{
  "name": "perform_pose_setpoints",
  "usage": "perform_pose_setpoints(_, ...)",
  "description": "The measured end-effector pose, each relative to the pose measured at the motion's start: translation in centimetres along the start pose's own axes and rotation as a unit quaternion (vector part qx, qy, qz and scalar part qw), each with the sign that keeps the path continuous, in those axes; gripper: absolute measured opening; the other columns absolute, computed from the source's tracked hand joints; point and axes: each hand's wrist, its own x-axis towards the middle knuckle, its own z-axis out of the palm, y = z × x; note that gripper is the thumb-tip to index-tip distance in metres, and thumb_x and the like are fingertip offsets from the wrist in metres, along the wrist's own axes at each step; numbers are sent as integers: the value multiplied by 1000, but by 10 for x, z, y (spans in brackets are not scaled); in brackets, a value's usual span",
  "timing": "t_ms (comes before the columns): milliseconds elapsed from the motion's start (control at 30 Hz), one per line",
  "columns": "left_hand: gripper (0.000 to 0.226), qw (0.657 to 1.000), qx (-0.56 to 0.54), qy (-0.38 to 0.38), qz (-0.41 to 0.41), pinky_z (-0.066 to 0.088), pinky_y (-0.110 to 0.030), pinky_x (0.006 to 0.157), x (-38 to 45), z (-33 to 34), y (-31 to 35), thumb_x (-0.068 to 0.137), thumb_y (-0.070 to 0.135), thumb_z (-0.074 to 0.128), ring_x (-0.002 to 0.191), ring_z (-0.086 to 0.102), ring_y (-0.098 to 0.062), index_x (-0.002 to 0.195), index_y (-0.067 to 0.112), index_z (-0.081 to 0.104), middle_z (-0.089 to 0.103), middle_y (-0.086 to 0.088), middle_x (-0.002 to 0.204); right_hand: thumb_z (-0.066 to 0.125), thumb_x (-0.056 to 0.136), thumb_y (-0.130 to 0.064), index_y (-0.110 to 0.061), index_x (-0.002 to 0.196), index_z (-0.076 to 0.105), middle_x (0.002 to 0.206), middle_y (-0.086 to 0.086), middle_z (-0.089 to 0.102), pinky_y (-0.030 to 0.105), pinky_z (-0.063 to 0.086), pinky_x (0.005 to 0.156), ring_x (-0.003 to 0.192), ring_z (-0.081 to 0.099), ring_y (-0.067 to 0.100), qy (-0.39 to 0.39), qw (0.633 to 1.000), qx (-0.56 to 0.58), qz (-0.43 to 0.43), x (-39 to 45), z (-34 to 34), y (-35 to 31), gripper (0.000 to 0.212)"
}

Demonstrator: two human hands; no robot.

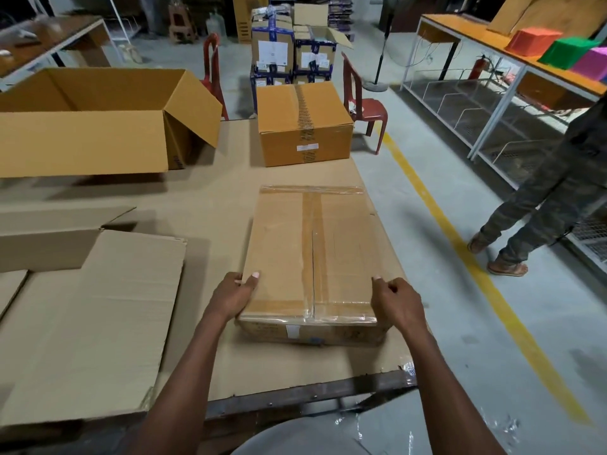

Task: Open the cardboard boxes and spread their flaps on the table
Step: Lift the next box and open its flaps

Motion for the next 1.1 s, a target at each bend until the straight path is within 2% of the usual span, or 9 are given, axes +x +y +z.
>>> perform_pose_setpoints(100,36,998,-24,-38,54,42,-33,90,-3,-6,21,100,55,50,111,59,-23,108,23,63,64,2,106,53,97,-53,-12,140,54,141,10,58,38,42,101,127,55,31,-49,997,-7,-60,18,-9,-15,60)
perform_pose_setpoints(200,59,997,-39,-39,53,36,-34,109,2,-7,29,102,54,48,136,49,-25,148,18,48,54,-3,147,52,98,-53,-12,152,42,154,9,46,39,36,111,140,45,28,-84,995,24,-48,30,-10,-28,68)
perform_pose_setpoints(400,33,992,-83,-26,91,52,-40,100,4,-7,17,98,35,61,112,67,-21,131,30,65,72,6,121,61,95,-41,-13,103,70,108,6,72,41,51,94,101,66,25,-89,989,112,-27,35,-8,-28,30)
perform_pose_setpoints(500,28,987,-114,-8,114,53,-41,100,1,-6,18,96,27,65,106,70,-17,123,31,69,75,9,113,66,92,-34,-15,94,73,96,2,75,39,52,89,97,68,25,-72,986,143,-42,33,-13,-25,20)
perform_pose_setpoints(600,33,979,-144,14,143,53,-33,97,-5,-6,23,94,21,68,109,68,-12,122,38,66,73,11,117,69,91,-29,-26,102,76,99,-8,77,36,55,90,99,71,19,-66,978,188,-68,32,-20,-24,14)
perform_pose_setpoints(733,59,964,-209,26,161,48,-24,99,-8,-6,27,89,10,74,117,61,-1,142,28,54,64,9,130,67,93,-14,-24,129,68,116,-10,75,30,54,93,106,71,10,-72,953,264,-134,28,-33,-28,37)
perform_pose_setpoints(833,72,956,-243,54,155,45,-30,104,-9,-3,28,84,5,78,125,55,-8,146,25,47,59,7,137,64,91,1,-20,140,59,128,-7,70,25,52,97,116,66,8,-79,933,305,-176,28,-35,-27,54)
perform_pose_setpoints(967,58,954,-261,66,130,49,-36,97,-5,3,26,86,-9,65,114,61,-17,135,19,50,63,-5,135,65,83,13,-31,130,58,131,-2,67,18,54,86,124,61,9,-29,934,326,-146,30,-23,-22,64)
perform_pose_setpoints(1100,48,949,-306,10,80,57,-46,90,-8,3,27,90,2,49,101,68,-25,132,24,49,69,-6,122,63,85,15,-26,123,54,126,4,69,15,53,75,119,63,16,-10,948,303,-102,31,-17,-16,57)
